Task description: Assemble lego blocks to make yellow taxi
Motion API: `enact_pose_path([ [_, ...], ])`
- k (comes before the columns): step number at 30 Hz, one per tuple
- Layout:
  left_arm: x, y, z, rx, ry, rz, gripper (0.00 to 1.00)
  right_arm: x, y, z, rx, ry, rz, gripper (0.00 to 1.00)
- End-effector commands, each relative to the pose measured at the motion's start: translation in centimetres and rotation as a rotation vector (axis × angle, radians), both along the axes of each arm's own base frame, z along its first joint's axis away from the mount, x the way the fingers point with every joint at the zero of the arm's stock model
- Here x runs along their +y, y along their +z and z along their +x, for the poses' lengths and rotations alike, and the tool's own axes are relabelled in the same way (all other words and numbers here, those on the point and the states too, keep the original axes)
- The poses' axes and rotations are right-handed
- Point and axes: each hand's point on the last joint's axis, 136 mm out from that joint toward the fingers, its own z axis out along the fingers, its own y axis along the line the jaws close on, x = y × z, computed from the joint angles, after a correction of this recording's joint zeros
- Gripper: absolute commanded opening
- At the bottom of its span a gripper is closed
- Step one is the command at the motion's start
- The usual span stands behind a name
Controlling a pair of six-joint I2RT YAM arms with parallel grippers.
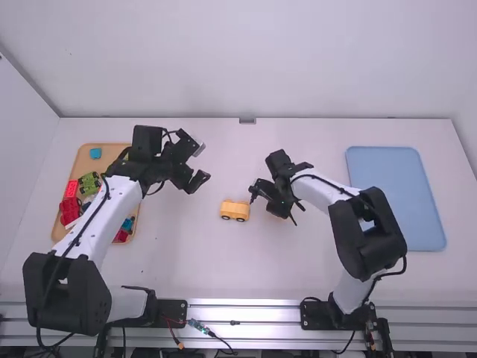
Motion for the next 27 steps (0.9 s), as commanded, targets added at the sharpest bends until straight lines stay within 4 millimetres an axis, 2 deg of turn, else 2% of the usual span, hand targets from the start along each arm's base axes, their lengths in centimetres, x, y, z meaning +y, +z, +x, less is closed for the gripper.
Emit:
enact_pose_path([
  [1, -0.2, 0.5, 0.2, -0.017, -0.018, 0.003, 0.99, -0.4, -1.0, -0.6, -0.011, 0.118, -0.056, 0.19],
  [5, -0.2, 0.5, 0.2, -0.017, -0.019, 0.003, 0.99, -0.6, -1.6, -1.4, 0.0, 0.199, -0.071, 0.22],
  [13, -0.2, 0.4, 0.2, -0.015, -0.019, 0.003, 0.99, -1.2, -1.8, -1.6, 0.015, 0.197, -0.059, 0.32],
  [19, -0.2, 0.3, 0.0, -0.006, -0.019, 0.004, 0.99, -1.6, -1.9, -1.7, 0.037, 0.173, -0.041, 0.45],
  [22, -0.2, 0.3, 0.0, -0.006, -0.019, 0.004, 0.99, -1.7, -1.9, -1.8, 0.038, 0.173, -0.043, 0.47],
  [23, -0.2, 0.3, 0.0, -0.007, -0.019, 0.004, 0.99, -1.7, -1.9, -1.6, 0.031, 0.172, -0.044, 0.57],
  [27, -0.2, 0.3, 0.0, -0.016, -0.035, 0.016, 0.99, -1.1, -1.3, -1.1, 0.018, 0.174, -0.024, 0.87],
])
